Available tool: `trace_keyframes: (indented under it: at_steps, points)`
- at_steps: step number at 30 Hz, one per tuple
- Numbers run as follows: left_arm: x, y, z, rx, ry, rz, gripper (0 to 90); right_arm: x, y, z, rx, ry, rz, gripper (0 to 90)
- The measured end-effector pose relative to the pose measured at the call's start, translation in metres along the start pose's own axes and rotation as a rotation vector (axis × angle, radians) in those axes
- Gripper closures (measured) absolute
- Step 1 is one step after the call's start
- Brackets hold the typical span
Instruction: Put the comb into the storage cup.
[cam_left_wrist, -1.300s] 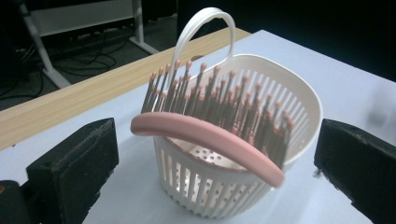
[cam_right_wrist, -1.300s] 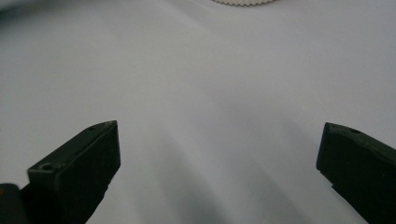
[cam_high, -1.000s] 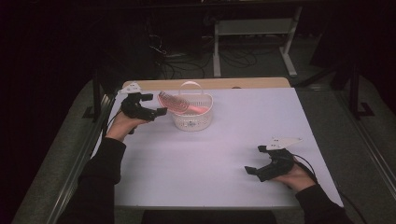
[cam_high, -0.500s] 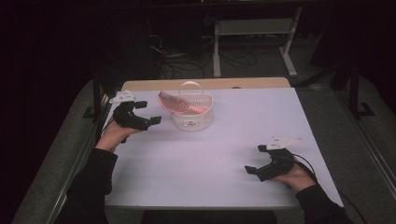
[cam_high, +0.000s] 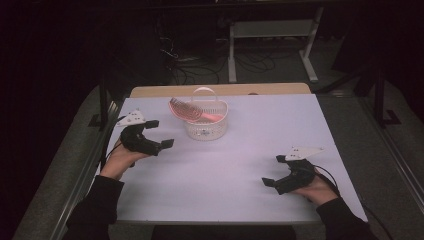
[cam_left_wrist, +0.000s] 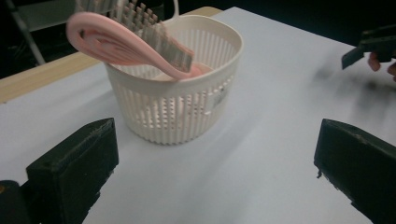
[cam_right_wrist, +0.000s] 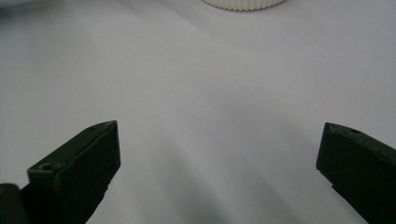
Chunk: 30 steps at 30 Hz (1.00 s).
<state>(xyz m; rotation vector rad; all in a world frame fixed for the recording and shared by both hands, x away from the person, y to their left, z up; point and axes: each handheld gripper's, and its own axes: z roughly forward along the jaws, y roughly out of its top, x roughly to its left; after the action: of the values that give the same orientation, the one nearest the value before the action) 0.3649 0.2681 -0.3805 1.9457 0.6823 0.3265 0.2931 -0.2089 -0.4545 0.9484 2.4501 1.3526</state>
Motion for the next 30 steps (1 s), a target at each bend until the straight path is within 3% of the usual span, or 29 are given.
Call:
trace_keyframes:
  at_steps: [11, 19, 30]
  points:
    - [-0.018, -0.024, -0.004, -0.002, 0.008, 0.001, 0.0, 0.001, 0.001, -0.001, -0.003, -0.001, -0.004, 0.0]
    - [-0.029, -0.046, -0.009, -0.009, 0.006, -0.023, 0.1, 0.000, 0.000, -0.002, -0.005, -0.005, -0.001, 0.0]
    - [-0.042, -0.069, -0.008, 0.002, -0.020, -0.039, 0.1, 0.001, 0.000, -0.003, -0.006, -0.008, -0.001, 0.0]
